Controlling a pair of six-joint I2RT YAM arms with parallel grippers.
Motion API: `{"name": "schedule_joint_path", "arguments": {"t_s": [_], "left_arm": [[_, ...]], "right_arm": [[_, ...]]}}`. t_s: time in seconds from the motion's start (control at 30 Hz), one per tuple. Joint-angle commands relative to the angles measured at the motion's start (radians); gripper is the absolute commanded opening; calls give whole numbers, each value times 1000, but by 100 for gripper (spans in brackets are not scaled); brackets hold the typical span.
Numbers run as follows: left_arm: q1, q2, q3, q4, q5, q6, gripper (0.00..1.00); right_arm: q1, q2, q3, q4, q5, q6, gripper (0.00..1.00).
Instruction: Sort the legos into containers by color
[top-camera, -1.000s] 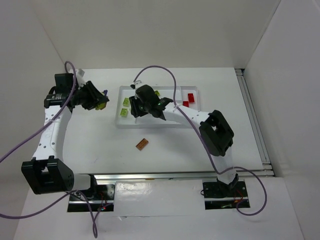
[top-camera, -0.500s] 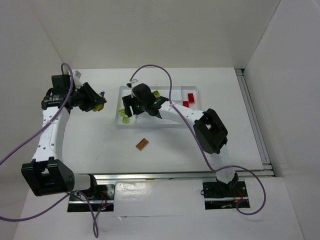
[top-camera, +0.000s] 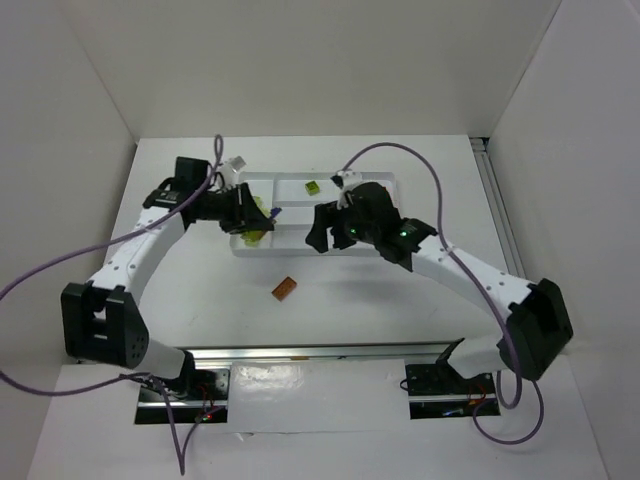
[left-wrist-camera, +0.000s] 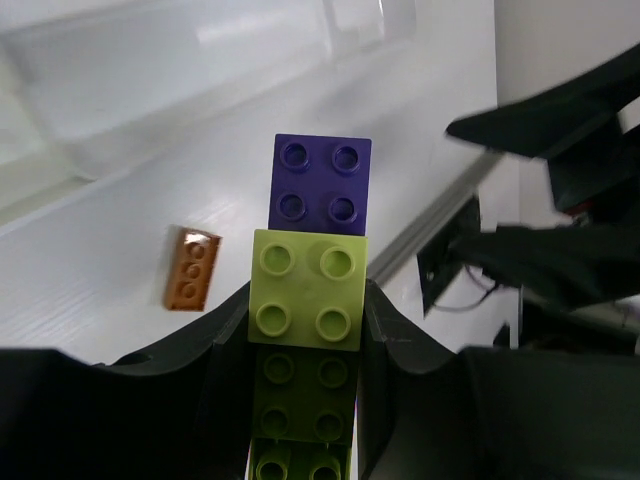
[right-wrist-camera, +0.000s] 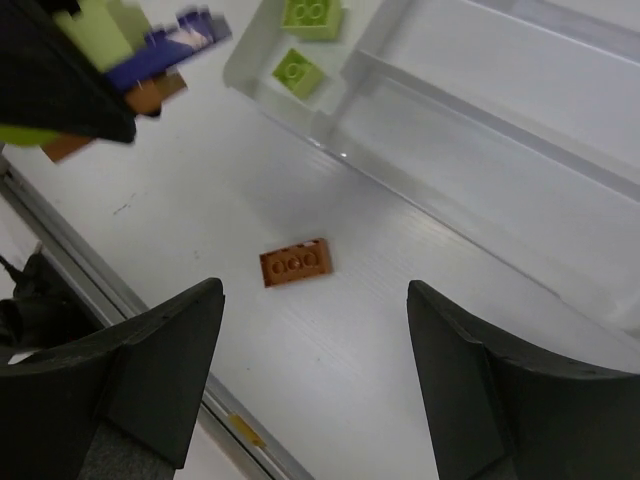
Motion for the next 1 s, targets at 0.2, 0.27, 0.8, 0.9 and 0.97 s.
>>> {"name": "schedule_joint_path", "arguments": {"t_s": [0.2, 0.27, 0.8, 0.9, 0.97], "left_arm": [[-260, 182, -28, 129, 116, 89, 0], [-270, 196, -28, 143, 137, 98, 0], [-323, 271, 31, 112, 120, 127, 0], [-395, 299, -4, 115, 68, 139, 0], [-435, 328, -15, 127, 13, 139, 0]], "right_arm": [[-177, -274, -145, -173, 31, 236, 81], [-200, -285, -168, -124, -32, 270, 80], [-211, -199, -238, -7, -158, 339, 76], [-211, -245, -238, -154, 76, 339, 76], [-220, -283, -264, -201, 182, 351, 76]]}}
